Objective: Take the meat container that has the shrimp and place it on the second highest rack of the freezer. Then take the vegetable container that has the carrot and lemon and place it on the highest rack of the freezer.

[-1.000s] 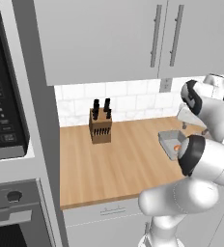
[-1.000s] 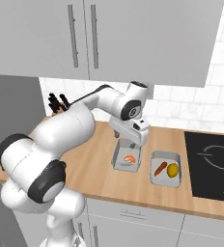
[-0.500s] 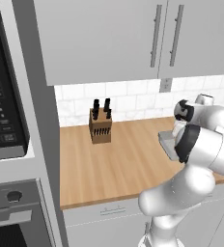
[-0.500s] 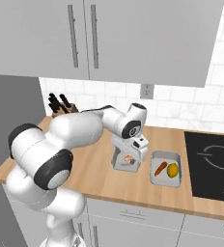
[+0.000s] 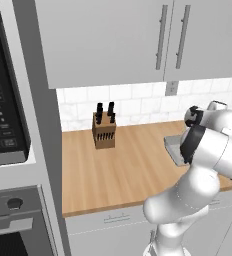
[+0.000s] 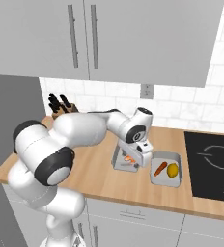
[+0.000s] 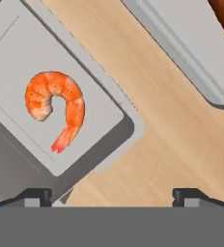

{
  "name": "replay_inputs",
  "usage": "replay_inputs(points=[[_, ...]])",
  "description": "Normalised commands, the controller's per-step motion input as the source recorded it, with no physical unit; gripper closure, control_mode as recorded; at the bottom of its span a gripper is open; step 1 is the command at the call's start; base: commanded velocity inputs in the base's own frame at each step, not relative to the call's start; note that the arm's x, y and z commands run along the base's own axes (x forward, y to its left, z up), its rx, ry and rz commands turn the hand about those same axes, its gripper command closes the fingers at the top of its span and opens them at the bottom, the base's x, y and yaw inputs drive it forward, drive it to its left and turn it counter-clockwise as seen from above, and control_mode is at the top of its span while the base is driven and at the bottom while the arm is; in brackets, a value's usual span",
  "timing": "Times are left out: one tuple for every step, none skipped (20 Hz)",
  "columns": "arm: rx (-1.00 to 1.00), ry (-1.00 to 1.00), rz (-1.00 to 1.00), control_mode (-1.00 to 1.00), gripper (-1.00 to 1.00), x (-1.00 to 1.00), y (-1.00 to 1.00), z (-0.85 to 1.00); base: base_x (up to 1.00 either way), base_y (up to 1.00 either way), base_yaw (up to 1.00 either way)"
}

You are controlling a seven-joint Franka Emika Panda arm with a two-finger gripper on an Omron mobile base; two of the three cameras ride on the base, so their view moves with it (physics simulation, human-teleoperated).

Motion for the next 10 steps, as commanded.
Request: replay_inputs(points=[[0.00,0.03,-0.28,-1.00,-1.00,0.00,-0.04,0.00,0.00,0.00,0.00],[0.00,0.02,-0.26,-1.00,-1.00,0.00,-0.04,-0.03,0.00,0.00,0.00],[0.00,0.00,-0.23,-1.00,-1.00,0.00,0.00,-0.11,0.00,0.00,0.00],[0.00,0.01,-0.19,-1.00,-1.00,0.07,0.00,-0.14,0.00,0.00,0.00],[0.00,0.01,-0.17,-1.00,-1.00,0.11,-0.04,-0.16,0.00,0.00,0.00],[0.00,0.00,-0.19,-1.00,-1.00,0.11,-0.16,-0.11,0.00,0.00,0.00],[0.00,0.00,-0.19,-1.00,-1.00,0.11,-0.19,-0.11,0.00,0.00,0.00],[0.00,0.00,-0.19,-1.00,-1.00,0.08,-0.16,-0.14,0.00,0.00,0.00],[0.00,0.00,-0.17,-1.00,-1.00,0.04,-0.14,-0.17,0.00,0.00,0.00],[0.00,0.00,-0.15,-1.00,-1.00,0.00,-0.16,-0.22,0.00,0.00,0.00]])
